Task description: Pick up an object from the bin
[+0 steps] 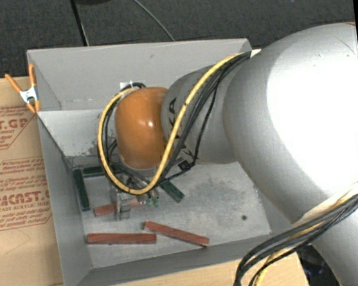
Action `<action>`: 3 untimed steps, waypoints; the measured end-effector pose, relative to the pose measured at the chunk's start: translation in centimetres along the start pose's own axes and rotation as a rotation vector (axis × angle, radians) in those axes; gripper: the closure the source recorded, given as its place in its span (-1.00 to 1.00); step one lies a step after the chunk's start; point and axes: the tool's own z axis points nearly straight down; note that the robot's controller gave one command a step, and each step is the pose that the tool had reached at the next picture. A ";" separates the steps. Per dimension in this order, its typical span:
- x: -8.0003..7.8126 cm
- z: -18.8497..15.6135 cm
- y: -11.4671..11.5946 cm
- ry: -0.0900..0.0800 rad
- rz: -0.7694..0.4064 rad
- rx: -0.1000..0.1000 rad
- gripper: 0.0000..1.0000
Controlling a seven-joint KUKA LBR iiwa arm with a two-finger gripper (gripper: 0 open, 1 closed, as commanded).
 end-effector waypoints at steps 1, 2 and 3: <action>0.1 -0.2 0.0 0.002 0.000 0.000 1.00; 0.2 -1.2 0.0 0.006 0.000 0.001 1.00; 0.1 -2.5 0.0 0.003 0.000 0.000 1.00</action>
Offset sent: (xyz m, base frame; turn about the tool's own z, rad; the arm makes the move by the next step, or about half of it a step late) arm -0.0001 -0.0001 0.0464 0.0000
